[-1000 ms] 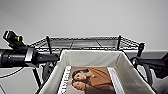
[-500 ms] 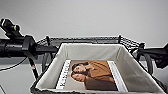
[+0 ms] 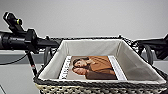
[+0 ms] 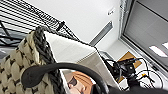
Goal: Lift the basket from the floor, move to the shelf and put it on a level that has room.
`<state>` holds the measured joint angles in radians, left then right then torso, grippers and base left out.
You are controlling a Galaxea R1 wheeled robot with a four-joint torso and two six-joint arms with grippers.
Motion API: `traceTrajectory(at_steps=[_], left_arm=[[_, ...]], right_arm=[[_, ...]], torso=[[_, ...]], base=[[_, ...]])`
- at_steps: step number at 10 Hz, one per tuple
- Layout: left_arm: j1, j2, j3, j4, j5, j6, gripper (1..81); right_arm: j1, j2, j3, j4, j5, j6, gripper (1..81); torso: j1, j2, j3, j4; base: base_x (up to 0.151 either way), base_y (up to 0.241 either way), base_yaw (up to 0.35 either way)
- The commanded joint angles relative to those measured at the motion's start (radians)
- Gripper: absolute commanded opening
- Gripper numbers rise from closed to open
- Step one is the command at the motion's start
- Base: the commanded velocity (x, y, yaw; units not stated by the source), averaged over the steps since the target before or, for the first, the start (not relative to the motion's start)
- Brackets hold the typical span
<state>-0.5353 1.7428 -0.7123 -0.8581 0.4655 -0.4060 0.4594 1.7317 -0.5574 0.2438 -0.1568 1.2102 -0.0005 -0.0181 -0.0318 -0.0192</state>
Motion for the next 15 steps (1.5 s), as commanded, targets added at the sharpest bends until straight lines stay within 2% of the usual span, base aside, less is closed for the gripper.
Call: traceTrajectory(at_steps=[1, 3, 8, 15], left_arm=[[-0.188, 0.060, -0.091, -0.062, -0.027, 0.010, 1.0], [-0.225, 0.083, -0.139, -0.085, 0.007, 0.010, 1.0], [-0.278, 0.157, -0.248, -0.099, 0.022, 0.010, 1.0], [-0.329, 0.245, -0.414, -0.101, 0.101, 0.010, 1.0]], right_arm=[[0.155, 0.067, -0.083, -0.003, 0.042, 0.031, 1.0], [0.176, 0.094, -0.113, 0.011, 0.040, 0.031, 1.0], [0.241, 0.157, -0.194, 0.040, 0.016, 0.032, 1.0], [0.367, 0.268, -0.361, 0.097, -0.064, 0.032, 1.0]], torso=[[0.001, 0.000, 0.000, 0.000], [0.001, 0.000, 0.000, 0.000], [0.001, 0.000, 0.000, 0.000], [0.001, 0.000, 0.000, 0.000]], base=[[0.000, 0.000, 0.000], [0.000, 0.000, 0.000], [0.000, 0.000, 0.000], [0.000, 0.000, 0.000]])
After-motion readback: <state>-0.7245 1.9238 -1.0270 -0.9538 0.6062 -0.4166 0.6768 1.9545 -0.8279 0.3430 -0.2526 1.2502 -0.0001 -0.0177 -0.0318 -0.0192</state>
